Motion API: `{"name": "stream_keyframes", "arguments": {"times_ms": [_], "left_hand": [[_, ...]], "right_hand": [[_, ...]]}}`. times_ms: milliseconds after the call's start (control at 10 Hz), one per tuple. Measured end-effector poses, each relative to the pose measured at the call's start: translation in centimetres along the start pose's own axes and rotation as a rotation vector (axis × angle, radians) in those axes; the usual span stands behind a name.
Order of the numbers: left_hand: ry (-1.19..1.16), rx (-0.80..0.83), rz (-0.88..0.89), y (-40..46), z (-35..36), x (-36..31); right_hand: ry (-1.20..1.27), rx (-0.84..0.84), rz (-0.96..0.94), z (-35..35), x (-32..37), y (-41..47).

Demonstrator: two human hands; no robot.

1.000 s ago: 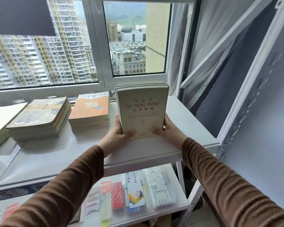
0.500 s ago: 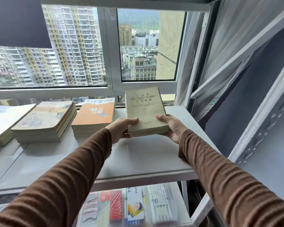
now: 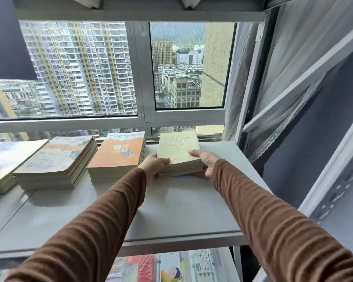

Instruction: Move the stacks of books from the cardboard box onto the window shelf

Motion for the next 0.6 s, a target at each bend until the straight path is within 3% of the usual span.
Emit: {"name": "stream_keyframes", "arguments": {"times_ms": [400,600], "left_hand": [[0.159,-0.061,0.107,-2.8,0.2,-0.9],[0.210,0.140,0.261,-8.6,-2.6,-0.7]], "right_hand": [[-0.323,-0.156,-0.335,-1.0,0.1,-4.2],[-0.669,-0.215,-0.528,2.5,-0.7,-11.4]]}}
Point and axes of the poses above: each hand's wrist, its own y-axis towards the middle knuckle, its own z-axis out of the palm, x = y × z, the point moved 4 cm from there along y, towards the middle knuckle, and after that the axes turned 1 degree about z, right-handed, at the moved point
